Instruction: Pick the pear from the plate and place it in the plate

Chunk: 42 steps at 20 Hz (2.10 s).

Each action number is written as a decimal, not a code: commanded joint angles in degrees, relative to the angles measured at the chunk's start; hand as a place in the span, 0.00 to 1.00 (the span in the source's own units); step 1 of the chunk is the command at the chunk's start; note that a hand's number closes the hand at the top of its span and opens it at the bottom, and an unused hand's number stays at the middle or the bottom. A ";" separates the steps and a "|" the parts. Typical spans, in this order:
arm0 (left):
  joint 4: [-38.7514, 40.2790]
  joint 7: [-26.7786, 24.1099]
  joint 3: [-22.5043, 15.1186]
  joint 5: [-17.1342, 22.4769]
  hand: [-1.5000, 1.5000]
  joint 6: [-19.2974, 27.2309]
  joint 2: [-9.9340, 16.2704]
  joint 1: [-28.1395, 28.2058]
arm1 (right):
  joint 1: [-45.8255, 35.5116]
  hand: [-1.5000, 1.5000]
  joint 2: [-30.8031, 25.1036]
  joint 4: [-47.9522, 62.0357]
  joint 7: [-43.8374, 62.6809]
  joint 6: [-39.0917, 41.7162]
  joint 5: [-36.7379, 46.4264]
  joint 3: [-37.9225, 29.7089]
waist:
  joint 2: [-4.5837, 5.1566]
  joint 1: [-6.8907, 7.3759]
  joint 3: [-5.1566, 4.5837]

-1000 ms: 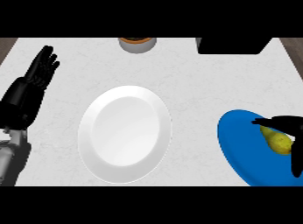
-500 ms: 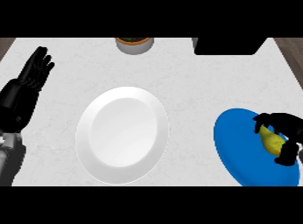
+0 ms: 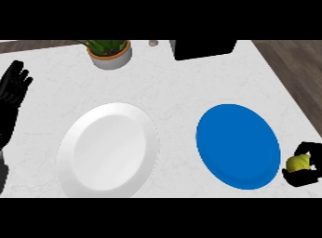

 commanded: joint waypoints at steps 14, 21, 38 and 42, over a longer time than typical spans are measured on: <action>-2.19 -1.40 -0.17 1.04 0.50 -1.54 -0.32 1.78 | 13.72 1.00 25.14 -45.30 18.99 -23.23 18.97 20.91 | 1.74 4.83 0.36; -3.26 -0.27 -2.20 0.81 0.50 -2.24 -1.03 -1.58 | 15.43 1.00 29.62 -54.44 36.78 -18.73 38.69 41.01 | 3.08 8.73 0.59; -1.07 -1.06 -6.28 -0.92 0.50 -3.16 -4.33 -6.91 | -14.43 1.00 29.65 -34.91 61.98 -19.54 31.51 42.75 | 4.98 14.15 0.88; -1.60 0.54 -6.04 -0.10 0.50 -4.01 -3.86 -7.95 | -22.47 1.00 29.70 -28.28 62.97 -19.05 26.55 38.41 | 4.86 14.69 0.93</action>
